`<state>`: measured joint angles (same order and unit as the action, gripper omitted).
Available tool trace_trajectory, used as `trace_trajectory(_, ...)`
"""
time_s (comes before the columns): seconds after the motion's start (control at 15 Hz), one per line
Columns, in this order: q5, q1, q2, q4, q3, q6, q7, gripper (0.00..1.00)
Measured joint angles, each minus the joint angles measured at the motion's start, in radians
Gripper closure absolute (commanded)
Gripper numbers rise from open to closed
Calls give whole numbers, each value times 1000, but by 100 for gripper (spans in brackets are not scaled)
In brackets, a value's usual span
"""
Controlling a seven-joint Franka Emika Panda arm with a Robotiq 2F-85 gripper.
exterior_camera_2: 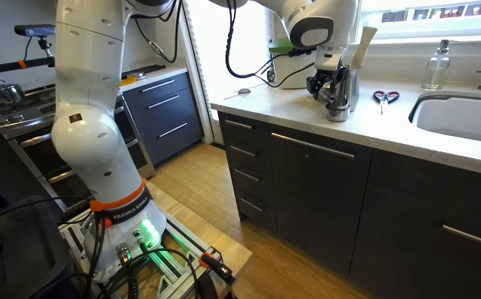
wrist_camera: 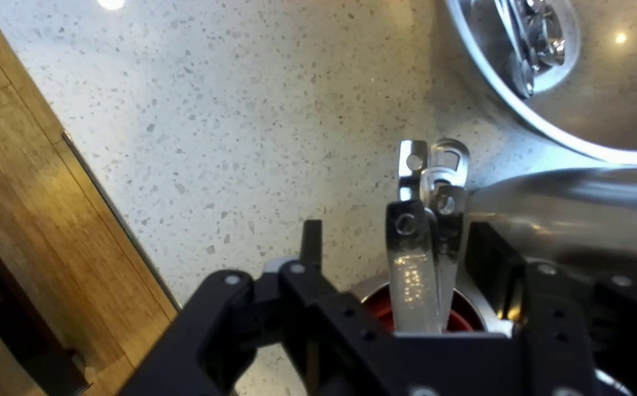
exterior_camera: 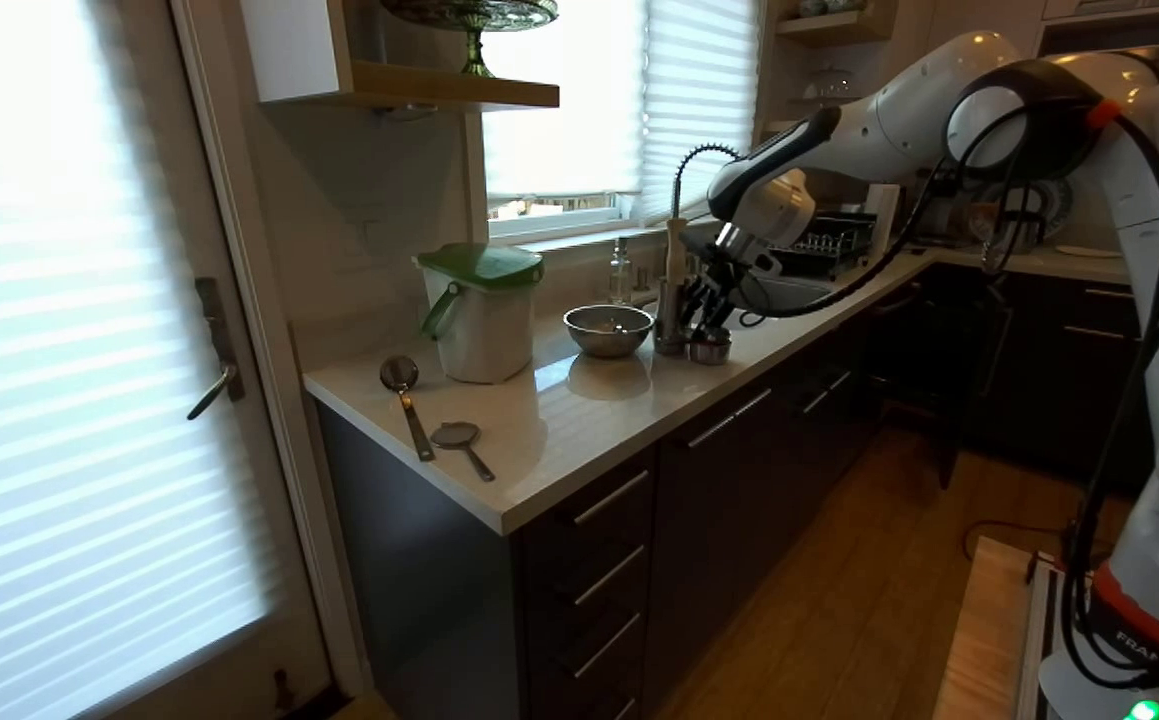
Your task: Put the measuring cup onto the other measuring cups
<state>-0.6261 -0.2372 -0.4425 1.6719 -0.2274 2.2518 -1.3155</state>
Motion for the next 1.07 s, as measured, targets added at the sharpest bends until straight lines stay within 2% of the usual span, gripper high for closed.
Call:
trace_trajectory(0.07,14,5,-1,0,0,7,-13,53)
trace_trajectory(0.2,42,17,-5,0,0,48,-44,50)
trace_trajectory(0.27,61,22,-7,0,0,68,-60,58)
trace_trajectory(0.33,81,27,-11,0,0,87,-79,55)
trace_trajectory(0.47,122,35,-17,0,0,119,-112,58)
trace_trajectory(0.8,200,48,-33,0,0,137,-168,56)
trace_trajectory(1.07,237,55,-43,-7,0,137,-187,59)
